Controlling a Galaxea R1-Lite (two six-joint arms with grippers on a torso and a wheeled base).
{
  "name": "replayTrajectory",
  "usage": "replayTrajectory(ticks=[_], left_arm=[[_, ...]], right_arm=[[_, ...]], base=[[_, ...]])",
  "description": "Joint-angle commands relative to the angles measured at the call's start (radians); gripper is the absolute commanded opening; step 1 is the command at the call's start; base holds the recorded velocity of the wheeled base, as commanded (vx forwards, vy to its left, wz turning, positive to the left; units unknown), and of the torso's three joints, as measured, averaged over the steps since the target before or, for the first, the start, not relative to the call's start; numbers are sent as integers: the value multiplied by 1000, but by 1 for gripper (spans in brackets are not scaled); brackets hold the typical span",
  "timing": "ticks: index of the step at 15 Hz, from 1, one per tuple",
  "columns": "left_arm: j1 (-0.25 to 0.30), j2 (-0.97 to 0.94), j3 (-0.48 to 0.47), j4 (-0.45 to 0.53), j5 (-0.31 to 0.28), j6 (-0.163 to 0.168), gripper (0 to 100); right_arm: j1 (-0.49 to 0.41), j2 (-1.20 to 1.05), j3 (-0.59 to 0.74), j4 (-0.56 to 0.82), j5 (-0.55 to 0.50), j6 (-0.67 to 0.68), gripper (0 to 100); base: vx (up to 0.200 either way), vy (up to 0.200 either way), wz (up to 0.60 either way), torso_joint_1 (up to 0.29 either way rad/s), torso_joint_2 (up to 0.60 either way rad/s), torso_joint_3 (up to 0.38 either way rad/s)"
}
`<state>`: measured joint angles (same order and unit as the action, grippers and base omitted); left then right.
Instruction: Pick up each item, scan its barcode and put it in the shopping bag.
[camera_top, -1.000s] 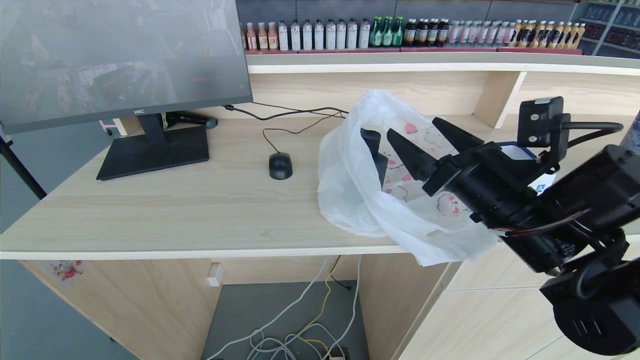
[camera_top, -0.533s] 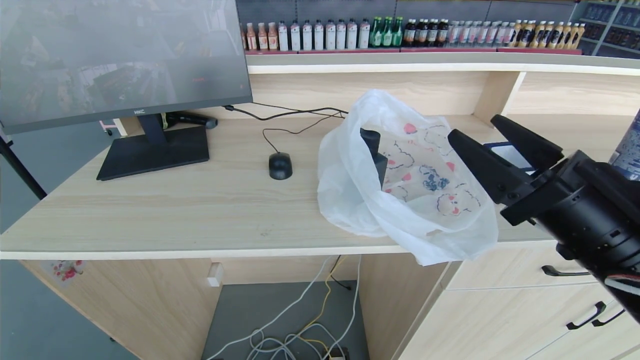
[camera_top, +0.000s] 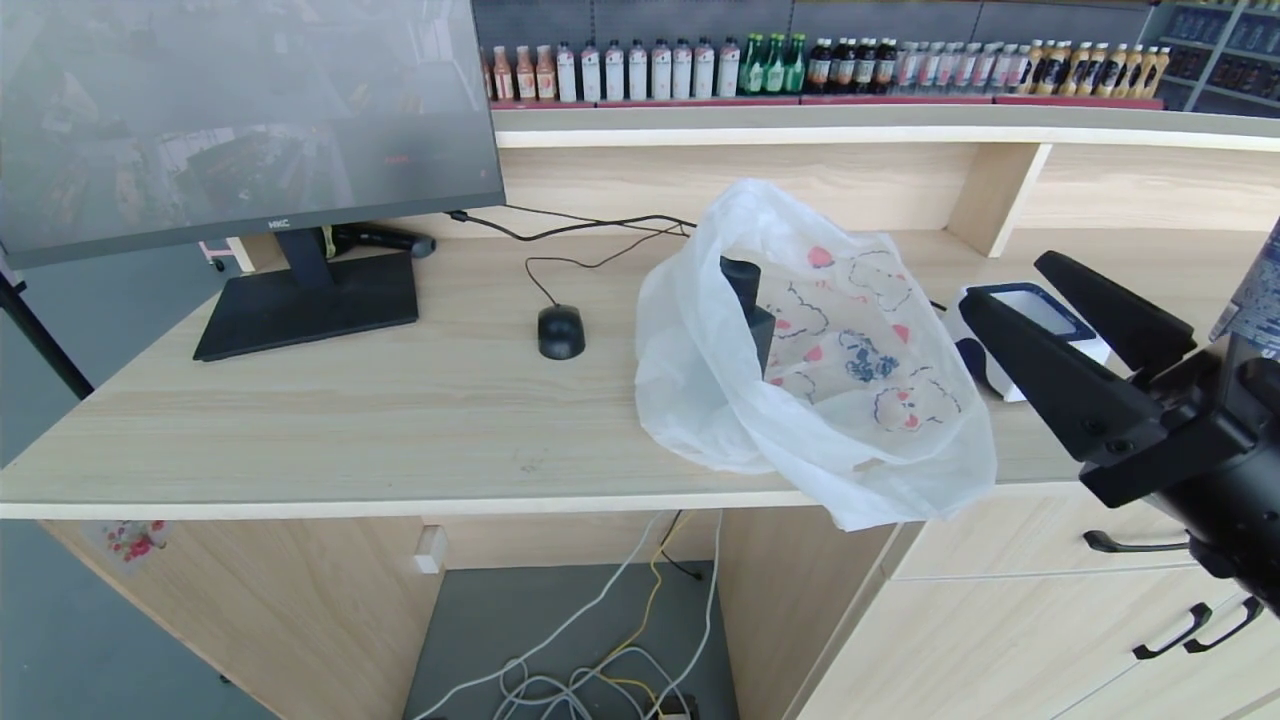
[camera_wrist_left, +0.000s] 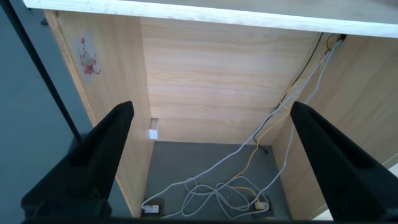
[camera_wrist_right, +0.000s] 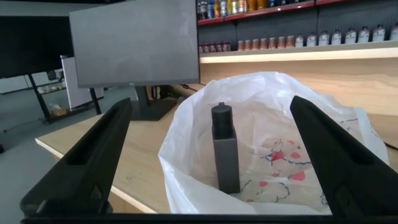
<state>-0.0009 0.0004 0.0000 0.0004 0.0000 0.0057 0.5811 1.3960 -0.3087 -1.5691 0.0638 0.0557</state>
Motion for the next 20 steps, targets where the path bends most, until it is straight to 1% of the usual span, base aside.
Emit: replayTrajectory(ticks=[1,4,7,8,9,13,14,15,20], left_arm=[[-1,0,0,1,0,2,100],[-1,0,0,1,0,-1,100],[-1,0,0,1,0,3,100],[-1,0,0,1,0,0,100],[-1,0,0,1,0,-1,100],[-1,0,0,1,0,5,100],[-1,0,0,0,0,-1,100],[-1,0,0,0,0,-13,100],[1,0,0,0,0,-16,100]], right_arm=[[0,-3,25,-2,1,1,100],[6,26,11,-2,4,-1,100],[13,54,-13,-2,5,-1,100],[14,58,-13,-2,5,-1,100],[14,61,-15,-2,7,-1,100],[14,63,-15,-2,21,-2,100],[14,61,-12,-2,24,-2,100],[14,61,-12,-2,24,-2,100],[14,55,-10,-2,24,-2,100]], base=[[0,0,0,0,0,0],[0,0,0,0,0,0],[0,0,0,0,0,0],[-200,0,0,2,-2,2],[0,0,0,0,0,0],[0,0,0,0,0,0],[0,0,0,0,0,0],[0,-200,0,7,7,2],[0,-200,0,5,2,2]])
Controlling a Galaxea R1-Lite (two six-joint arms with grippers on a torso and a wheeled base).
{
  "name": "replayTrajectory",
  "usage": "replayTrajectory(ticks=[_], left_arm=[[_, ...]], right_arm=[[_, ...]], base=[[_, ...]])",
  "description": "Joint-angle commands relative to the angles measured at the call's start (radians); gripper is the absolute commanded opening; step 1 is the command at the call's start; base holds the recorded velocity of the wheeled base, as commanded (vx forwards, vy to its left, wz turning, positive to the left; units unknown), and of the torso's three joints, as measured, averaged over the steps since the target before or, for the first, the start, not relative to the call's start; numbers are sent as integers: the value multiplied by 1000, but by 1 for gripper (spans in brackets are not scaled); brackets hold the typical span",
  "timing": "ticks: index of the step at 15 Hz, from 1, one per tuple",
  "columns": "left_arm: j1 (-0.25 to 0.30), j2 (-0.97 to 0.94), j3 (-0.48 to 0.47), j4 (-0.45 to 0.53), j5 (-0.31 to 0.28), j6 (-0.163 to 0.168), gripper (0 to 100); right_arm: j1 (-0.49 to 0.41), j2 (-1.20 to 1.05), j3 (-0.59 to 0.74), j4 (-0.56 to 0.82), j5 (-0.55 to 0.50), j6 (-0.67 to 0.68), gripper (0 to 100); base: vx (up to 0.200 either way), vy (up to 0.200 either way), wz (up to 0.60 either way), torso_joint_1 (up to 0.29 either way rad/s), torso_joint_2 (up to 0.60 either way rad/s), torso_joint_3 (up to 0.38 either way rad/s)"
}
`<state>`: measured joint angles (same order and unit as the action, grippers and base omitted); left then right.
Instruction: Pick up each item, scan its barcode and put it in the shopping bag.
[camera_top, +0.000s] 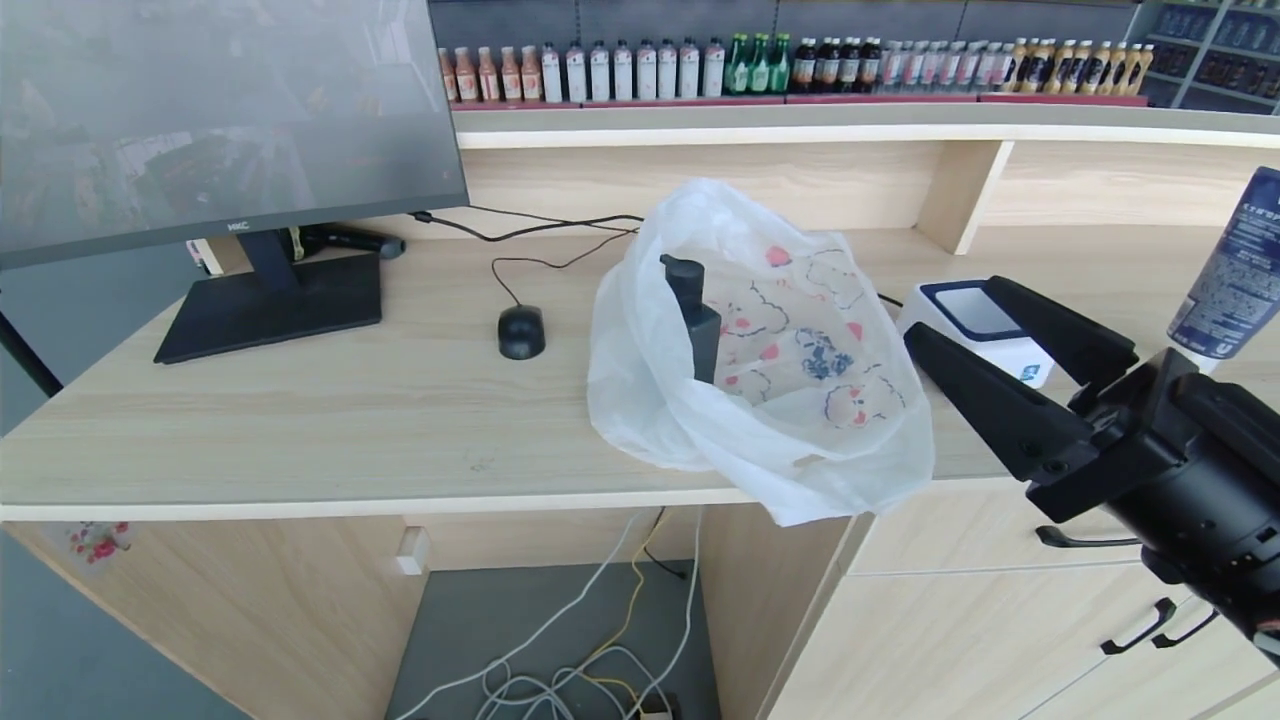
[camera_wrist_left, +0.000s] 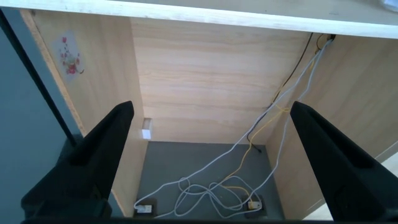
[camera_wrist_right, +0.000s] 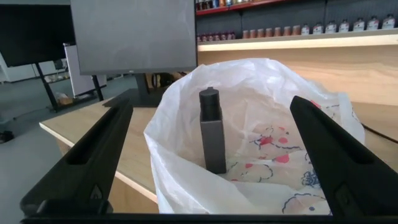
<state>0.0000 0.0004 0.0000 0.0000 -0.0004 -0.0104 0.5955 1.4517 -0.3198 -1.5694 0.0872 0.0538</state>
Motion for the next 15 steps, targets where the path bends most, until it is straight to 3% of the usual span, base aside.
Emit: replayTrajectory(ticks=[1,15], left_arm=[[0,1,0,0,0,0,100],[0,0,0,2,0,0,100]], right_arm=[[-2,-4,1,-1,0,0,100],[-8,39,13,-1,-1,-11,100]], base=[[0,-200,0,-2,2,2],[0,-200,0,4,1,2]])
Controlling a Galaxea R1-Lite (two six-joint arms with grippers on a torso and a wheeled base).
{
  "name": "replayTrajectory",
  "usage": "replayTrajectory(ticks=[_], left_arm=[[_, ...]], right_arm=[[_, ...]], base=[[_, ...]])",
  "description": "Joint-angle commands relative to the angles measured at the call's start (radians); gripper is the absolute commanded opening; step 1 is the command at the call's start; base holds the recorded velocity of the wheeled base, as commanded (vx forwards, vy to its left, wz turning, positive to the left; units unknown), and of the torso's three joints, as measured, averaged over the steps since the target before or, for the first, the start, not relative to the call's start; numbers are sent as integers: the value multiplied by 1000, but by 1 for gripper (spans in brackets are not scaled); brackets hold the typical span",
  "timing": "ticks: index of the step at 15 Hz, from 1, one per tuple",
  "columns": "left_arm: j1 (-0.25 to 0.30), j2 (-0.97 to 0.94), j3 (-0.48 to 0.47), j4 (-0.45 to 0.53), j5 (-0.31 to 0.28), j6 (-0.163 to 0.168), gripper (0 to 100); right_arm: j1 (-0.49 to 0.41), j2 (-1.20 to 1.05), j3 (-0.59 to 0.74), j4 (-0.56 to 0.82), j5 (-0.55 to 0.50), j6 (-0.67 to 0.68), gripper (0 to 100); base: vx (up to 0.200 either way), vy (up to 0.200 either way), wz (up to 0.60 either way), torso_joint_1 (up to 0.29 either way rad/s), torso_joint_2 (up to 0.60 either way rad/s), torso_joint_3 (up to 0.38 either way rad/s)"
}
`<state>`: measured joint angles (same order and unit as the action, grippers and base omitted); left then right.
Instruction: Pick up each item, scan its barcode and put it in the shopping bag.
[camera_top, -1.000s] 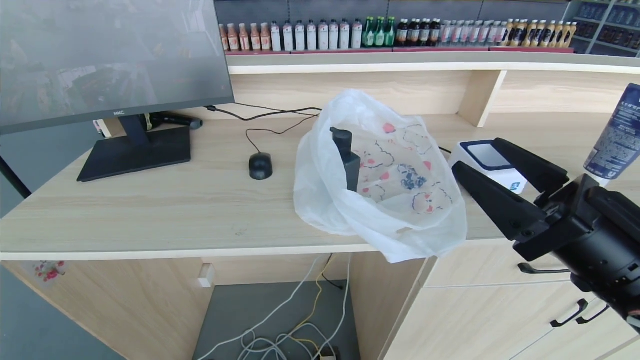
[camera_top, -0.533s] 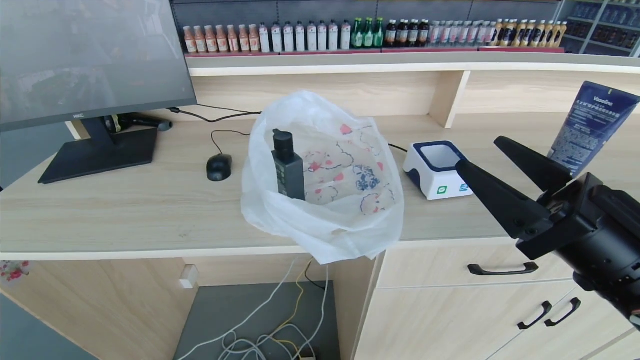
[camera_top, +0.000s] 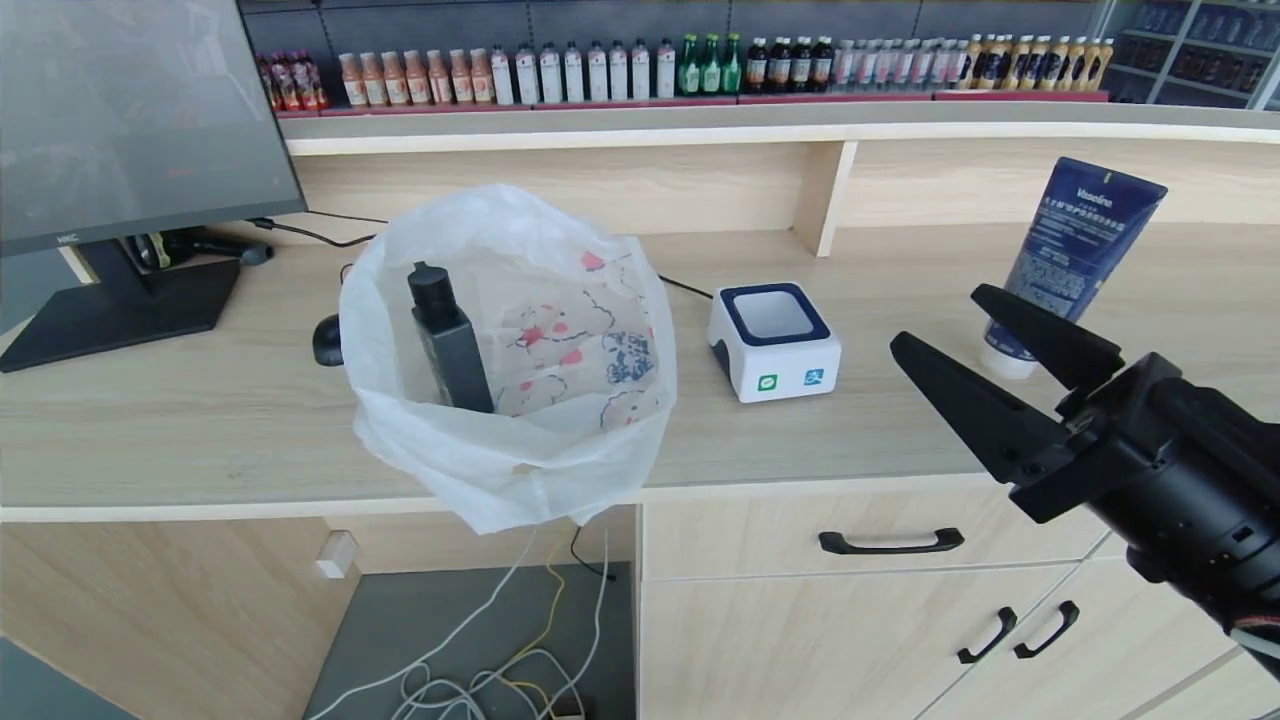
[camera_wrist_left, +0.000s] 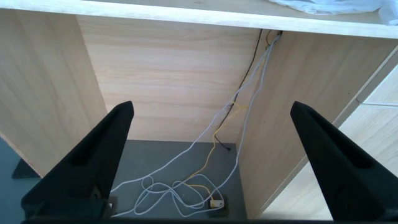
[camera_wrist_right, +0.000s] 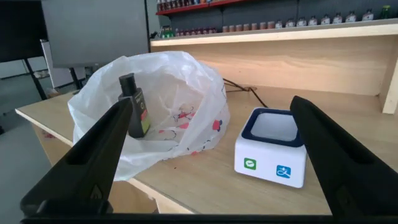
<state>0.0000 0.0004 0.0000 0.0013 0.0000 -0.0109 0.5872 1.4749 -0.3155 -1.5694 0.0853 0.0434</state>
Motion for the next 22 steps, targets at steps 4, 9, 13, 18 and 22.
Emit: replayTrajectory(ticks=[4,9,13,18,22], left_arm=[[0,1,0,0,0,-9,100],[0,1,0,0,0,-9,100],[0,0,0,0,0,-6,100],[0,0,0,-1,0,14,100],[0,0,0,-1,0,12,100]], right_arm=[[0,35,15,-1,1,0,100],[0,42,27,-1,-1,0,100],[-37,53,27,-1,-1,-4,100],[-153,142,-65,-1,-52,-77,100],[-227,220,-132,-1,-15,-56,100]], base=[[0,-200,0,2,1,1],[0,-200,0,5,4,2],[0,-150,0,-3,1,3],[0,0,0,0,0,0],[0,0,0,0,0,0]])
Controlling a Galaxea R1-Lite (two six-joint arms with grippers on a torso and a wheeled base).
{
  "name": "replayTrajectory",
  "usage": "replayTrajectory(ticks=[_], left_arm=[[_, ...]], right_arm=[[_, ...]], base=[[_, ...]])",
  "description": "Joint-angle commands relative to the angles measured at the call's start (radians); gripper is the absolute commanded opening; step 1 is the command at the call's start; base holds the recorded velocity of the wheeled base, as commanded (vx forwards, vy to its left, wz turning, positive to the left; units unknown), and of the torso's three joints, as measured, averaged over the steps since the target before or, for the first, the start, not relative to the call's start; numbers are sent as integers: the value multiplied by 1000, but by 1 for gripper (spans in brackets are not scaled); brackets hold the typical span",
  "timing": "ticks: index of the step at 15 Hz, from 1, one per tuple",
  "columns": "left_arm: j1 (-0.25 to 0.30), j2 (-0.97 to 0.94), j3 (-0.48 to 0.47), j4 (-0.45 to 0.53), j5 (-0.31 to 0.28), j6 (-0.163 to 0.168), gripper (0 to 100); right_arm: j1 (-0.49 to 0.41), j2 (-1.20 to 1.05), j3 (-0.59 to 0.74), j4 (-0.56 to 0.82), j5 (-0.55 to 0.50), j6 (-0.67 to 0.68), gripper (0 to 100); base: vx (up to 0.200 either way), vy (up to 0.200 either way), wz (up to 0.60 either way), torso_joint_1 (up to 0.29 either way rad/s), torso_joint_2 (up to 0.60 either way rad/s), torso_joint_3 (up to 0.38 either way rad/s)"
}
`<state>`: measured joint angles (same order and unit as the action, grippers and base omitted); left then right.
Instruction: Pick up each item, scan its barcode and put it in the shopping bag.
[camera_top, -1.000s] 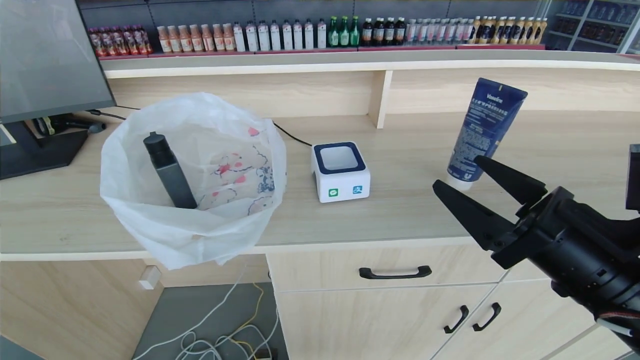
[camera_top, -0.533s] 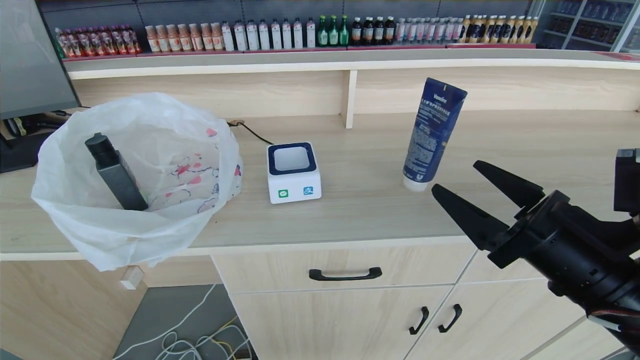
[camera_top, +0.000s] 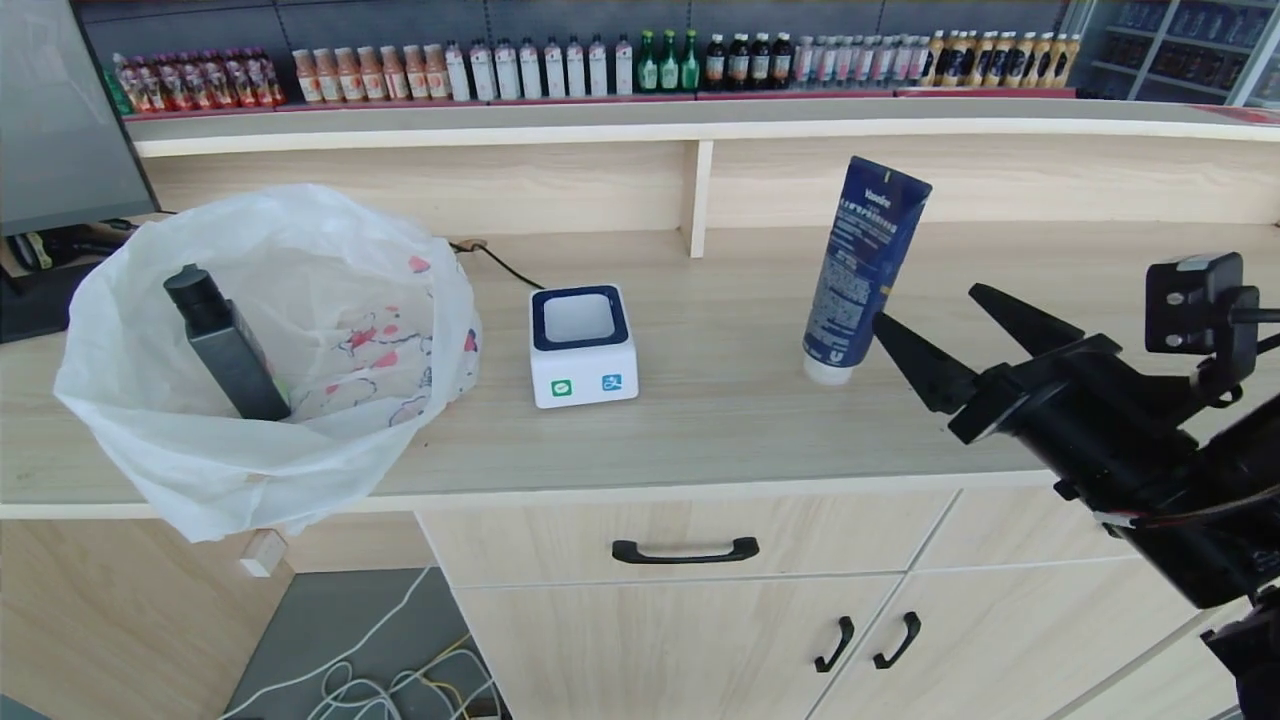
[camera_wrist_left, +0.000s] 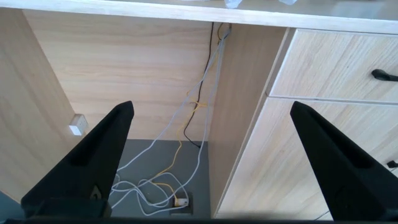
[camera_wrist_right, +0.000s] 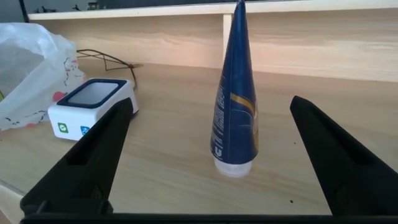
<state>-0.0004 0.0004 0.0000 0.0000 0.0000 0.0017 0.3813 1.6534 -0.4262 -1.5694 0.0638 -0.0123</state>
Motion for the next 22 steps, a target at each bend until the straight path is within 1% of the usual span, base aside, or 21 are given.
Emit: replayTrajectory(ticks=[1,3,4,7,11,12,16,22], left_arm=[[0,0,0,0,0,0,100],[0,0,0,0,0,0,100],[0,0,0,0,0,0,100],[0,0,0,0,0,0,100],[0,0,0,0,0,0,100],[0,0,0,0,0,0,100],[0,0,0,0,0,0,100],[0,0,0,0,0,0,100]], right_arm=[[-21,60,-32,-1,17,0,100],[-35,108,-77,-1,25,0,100],[-36,118,-118,28,34,0,100],[-38,100,-226,181,37,0,100],[-47,111,-299,292,44,3,100],[-47,114,-299,293,44,3,100],[-94,138,-312,295,100,11,100],[-99,197,-378,293,113,37,100]], base=[[0,0,0,0,0,0],[0,0,0,0,0,0],[0,0,0,0,0,0],[0,0,0,0,0,0],[0,0,0,0,0,0],[0,0,0,0,0,0],[0,0,0,0,0,0],[0,0,0,0,0,0]])
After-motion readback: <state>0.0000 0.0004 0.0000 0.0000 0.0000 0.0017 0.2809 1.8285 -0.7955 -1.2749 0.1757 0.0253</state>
